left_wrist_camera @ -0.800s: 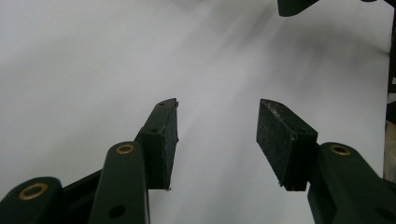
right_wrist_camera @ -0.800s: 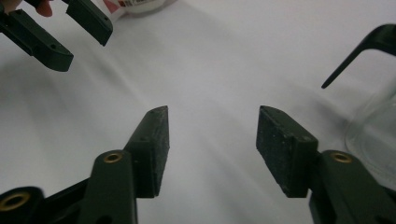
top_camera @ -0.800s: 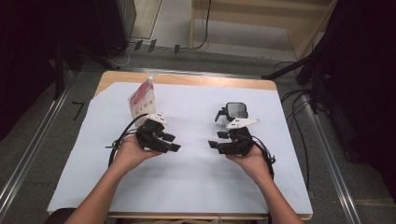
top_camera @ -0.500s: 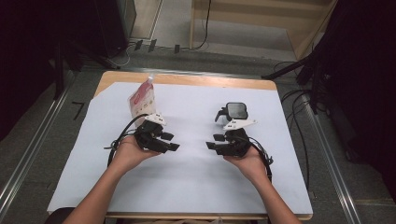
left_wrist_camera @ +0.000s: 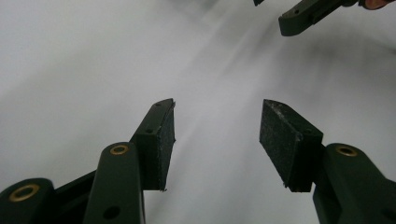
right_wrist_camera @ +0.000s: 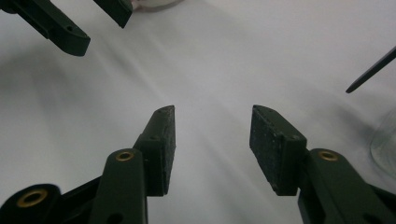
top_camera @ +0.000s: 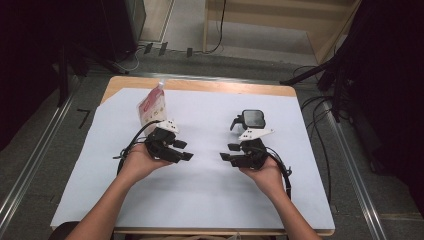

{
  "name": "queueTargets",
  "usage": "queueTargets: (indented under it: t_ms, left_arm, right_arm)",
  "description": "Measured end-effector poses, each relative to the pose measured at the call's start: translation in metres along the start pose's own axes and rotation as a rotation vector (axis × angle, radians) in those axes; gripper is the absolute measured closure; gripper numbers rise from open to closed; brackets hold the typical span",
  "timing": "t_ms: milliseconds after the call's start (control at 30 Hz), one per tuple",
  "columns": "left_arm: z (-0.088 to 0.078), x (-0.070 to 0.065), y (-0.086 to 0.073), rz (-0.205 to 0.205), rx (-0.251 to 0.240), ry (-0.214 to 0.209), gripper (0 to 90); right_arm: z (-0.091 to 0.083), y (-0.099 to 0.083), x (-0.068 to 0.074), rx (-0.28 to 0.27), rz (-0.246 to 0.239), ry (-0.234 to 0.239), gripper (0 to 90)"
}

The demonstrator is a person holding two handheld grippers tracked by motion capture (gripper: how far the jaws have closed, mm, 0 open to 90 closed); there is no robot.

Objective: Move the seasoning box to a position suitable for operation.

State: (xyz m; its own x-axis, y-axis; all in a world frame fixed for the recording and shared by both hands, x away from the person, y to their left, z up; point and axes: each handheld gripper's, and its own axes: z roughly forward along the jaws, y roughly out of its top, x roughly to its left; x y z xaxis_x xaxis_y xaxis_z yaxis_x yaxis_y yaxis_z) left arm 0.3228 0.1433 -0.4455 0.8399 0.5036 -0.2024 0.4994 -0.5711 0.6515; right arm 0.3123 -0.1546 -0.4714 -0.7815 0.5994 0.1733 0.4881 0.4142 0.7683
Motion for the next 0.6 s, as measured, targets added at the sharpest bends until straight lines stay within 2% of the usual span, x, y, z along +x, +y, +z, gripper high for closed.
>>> queueTargets:
  t_ms: [100,200,300,400,433,500,567,600]
  left_arm:
    - [-0.0008,-0.0006,-0.0018,-0.004,-0.003,-0.003,45.9]
    - [-0.0033,-0.001,-0.0047,0.015,0.003,0.002,44.7]
    - [-0.0067,0.0016,-0.0058,0.024,-0.027,0.026,43.7]
    - [-0.0058,0.0039,-0.005,0.025,-0.029,0.019,43.6]
    - [-0.0042,0.0057,-0.0038,0.029,-0.019,0.021,43.6]
    - [-0.0027,0.006,-0.0031,0.027,-0.019,0.017,43.6]
    - [-0.0018,0.007,-0.0024,0.035,-0.008,0.005,43.6]
    - [-0.0005,0.0063,-0.0028,0.026,-0.009,0.0,43.5]
  right_arm:
    - [0.0004,0.001,0.0015,-0.017,-0.013,0.004,50.5]
    - [0.001,0.003,0.0021,-0.027,-0.002,0.009,50.6]
    - [0.0032,0.0028,0.0021,-0.024,0.018,0.012,50.3]
    - [0.0043,0.0024,0.0026,-0.024,0.008,0.001,48.7]
    - [0.0046,0.0021,0.0028,-0.021,0.01,-0.02,47.7]
    - [0.0044,0.002,0.0019,-0.024,0.011,-0.021,47.5]
    - [0.003,0.0024,-0.0007,-0.037,0.022,-0.026,47.3]
    - [0.0013,0.0025,-0.0034,-0.051,0.024,-0.027,47.3]
